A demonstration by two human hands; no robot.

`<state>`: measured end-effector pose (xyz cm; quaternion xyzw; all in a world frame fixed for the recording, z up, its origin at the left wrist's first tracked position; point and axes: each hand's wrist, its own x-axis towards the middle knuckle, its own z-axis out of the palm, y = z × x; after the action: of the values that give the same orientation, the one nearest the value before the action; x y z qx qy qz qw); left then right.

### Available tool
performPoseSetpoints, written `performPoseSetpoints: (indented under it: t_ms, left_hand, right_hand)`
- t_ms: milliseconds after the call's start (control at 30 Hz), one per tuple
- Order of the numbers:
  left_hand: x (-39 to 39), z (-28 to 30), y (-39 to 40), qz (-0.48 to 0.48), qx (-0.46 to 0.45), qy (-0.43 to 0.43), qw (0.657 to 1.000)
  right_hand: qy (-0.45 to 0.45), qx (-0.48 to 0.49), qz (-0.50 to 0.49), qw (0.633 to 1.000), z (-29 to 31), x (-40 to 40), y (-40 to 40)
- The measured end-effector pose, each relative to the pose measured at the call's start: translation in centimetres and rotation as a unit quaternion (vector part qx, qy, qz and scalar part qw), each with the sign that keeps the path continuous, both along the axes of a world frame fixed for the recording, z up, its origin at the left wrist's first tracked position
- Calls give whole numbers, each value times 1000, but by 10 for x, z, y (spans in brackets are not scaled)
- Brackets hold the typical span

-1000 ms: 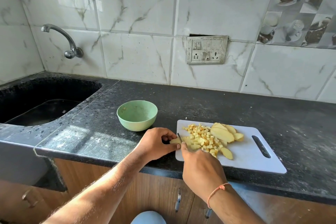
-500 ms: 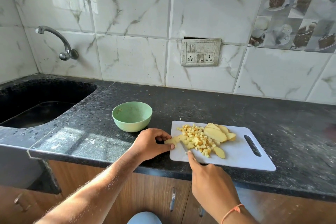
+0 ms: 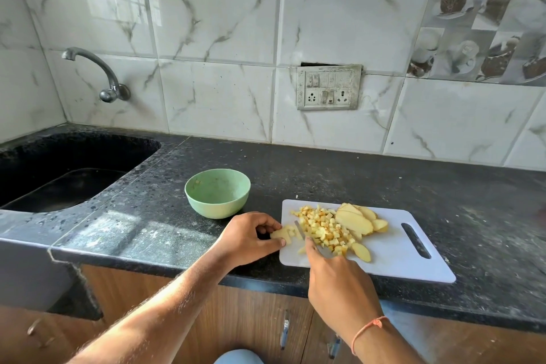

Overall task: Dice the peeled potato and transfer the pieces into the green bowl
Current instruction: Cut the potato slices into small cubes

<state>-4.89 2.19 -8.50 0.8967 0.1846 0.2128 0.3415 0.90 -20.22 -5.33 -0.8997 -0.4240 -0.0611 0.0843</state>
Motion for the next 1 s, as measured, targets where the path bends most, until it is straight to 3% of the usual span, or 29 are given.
performPoseSetpoints:
  t_ms: [667, 1000]
  left_hand:
    - [0, -2, 0, 1, -12, -4, 1000]
    - [1, -1, 1, -9, 0, -5, 1000]
  right_hand:
    - [11, -7, 2, 1000, 0, -4, 9]
    - [13, 64, 26, 998, 5, -7, 14]
